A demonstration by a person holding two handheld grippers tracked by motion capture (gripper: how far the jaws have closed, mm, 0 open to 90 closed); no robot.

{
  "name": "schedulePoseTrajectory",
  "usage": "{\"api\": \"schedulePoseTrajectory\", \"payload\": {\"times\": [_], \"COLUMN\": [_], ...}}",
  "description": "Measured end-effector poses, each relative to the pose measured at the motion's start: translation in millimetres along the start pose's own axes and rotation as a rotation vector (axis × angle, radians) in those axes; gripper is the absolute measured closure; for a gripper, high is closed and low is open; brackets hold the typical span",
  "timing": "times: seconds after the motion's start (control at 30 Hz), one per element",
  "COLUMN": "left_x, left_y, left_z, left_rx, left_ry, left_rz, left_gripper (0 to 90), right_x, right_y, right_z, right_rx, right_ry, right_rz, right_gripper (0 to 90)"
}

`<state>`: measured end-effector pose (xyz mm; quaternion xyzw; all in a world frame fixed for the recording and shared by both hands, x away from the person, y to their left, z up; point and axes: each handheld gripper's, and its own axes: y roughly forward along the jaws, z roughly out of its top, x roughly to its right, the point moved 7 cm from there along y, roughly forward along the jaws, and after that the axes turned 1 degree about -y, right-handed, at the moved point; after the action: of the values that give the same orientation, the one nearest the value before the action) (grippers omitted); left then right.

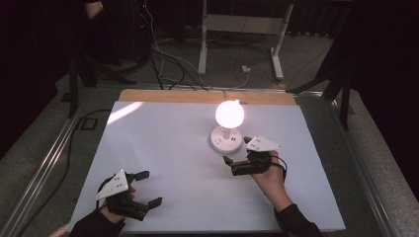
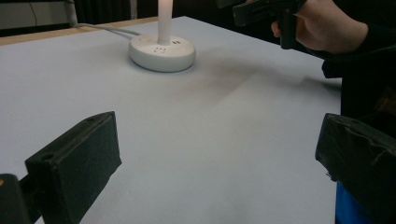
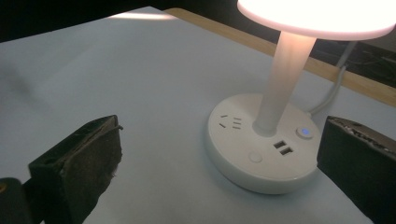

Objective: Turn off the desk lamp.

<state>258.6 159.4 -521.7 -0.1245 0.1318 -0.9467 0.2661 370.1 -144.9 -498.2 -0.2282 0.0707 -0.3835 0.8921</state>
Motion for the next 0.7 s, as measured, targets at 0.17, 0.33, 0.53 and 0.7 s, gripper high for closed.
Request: {"api": "schedulePoseTrajectory", "payload": {"times": [0.17, 0.33, 0.53, 0.7], "left_x": [0.3, 0.5, 1.0, 0.8], "left_y": [0.0, -0.1, -0.4, -0.3], "left_z": [-0.1, 0.1, 0.5, 0.2], "left_rx": [0.0, 0.002, 0.006, 0.002], "left_ry": [0.001, 0.0, -0.001, 0.0], "left_rz": [-0.002, -0.001, -0.003, 0.0], "left_gripper": [0.6, 0.6, 0.6, 0.6], "right_x": [4.8, 11.0, 16.5, 22.1], "right_y": [10.8, 23.6, 27.8, 29.1], "right_z": [-1.8, -5.8, -8.7, -7.7], "right_rx": [-0.026, -0.049, -0.068, -0.082], "right_ry": [0.004, 0.041, 0.035, 0.016], "right_rz": [-0.001, -0.044, -0.063, -0.111], "right_gripper": [0.0, 0.0, 18.2, 41.5]}}
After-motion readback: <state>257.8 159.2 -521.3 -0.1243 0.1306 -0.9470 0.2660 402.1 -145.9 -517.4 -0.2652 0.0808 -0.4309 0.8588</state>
